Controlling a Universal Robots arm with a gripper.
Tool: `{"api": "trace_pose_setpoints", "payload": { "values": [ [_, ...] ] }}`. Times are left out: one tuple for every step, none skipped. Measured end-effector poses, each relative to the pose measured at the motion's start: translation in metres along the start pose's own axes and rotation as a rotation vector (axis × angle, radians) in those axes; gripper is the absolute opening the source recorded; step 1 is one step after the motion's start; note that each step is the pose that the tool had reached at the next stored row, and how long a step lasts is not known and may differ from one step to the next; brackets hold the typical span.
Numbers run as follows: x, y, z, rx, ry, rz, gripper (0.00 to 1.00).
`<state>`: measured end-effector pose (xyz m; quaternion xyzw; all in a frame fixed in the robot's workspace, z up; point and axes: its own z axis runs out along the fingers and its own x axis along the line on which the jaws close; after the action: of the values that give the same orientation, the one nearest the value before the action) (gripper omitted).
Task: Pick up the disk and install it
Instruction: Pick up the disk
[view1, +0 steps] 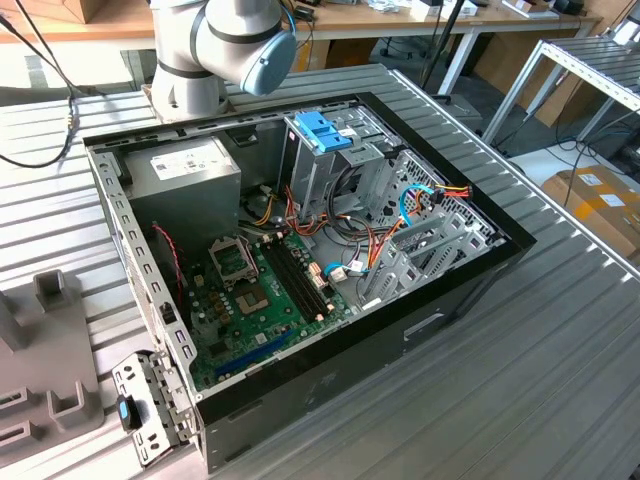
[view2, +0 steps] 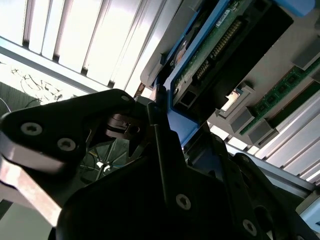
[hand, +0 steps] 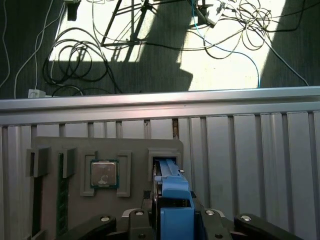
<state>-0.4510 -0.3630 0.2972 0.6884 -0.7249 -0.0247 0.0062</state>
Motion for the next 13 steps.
{"api": "trace_pose_setpoints", "payload": {
  "values": [
    [0.0000, 0.0000, 0.0000, 0.0000, 0.0000, 0.000, 0.37],
    [0.0000, 0.0000, 0.0000, 0.0001, -0.0001, 0.000, 0.37],
    [0.0000, 0.0000, -0.0001, 0.0003, -0.0002, 0.000, 0.37],
    [0.0000, 0.0000, -0.0002, 0.0003, -0.0002, 0.000, 0.37],
    [0.0000, 0.0000, -0.0004, 0.0002, -0.0001, 0.000, 0.37],
    [0.0000, 0.0000, -0.0010, 0.0002, -0.0002, 0.000, 0.37],
    [0.0000, 0.0001, -0.0016, 0.0001, -0.0001, 0.000, 0.37],
    [-0.0001, 0.0001, -0.0022, 0.0000, -0.0001, 0.000, 0.37],
    [-0.0001, 0.0001, -0.0032, 0.0000, -0.0001, 0.000, 0.37],
    [-0.0001, 0.0002, -0.0040, 0.0001, -0.0003, 0.000, 0.37],
    [-0.0002, 0.0002, -0.0052, 0.0001, -0.0004, 0.000, 0.37],
    [-0.0002, 0.0003, -0.0061, 0.0000, -0.0004, 0.000, 0.37],
    [-0.0002, 0.0003, -0.0067, 0.0000, -0.0005, 0.000, 0.37]
  ]
}}
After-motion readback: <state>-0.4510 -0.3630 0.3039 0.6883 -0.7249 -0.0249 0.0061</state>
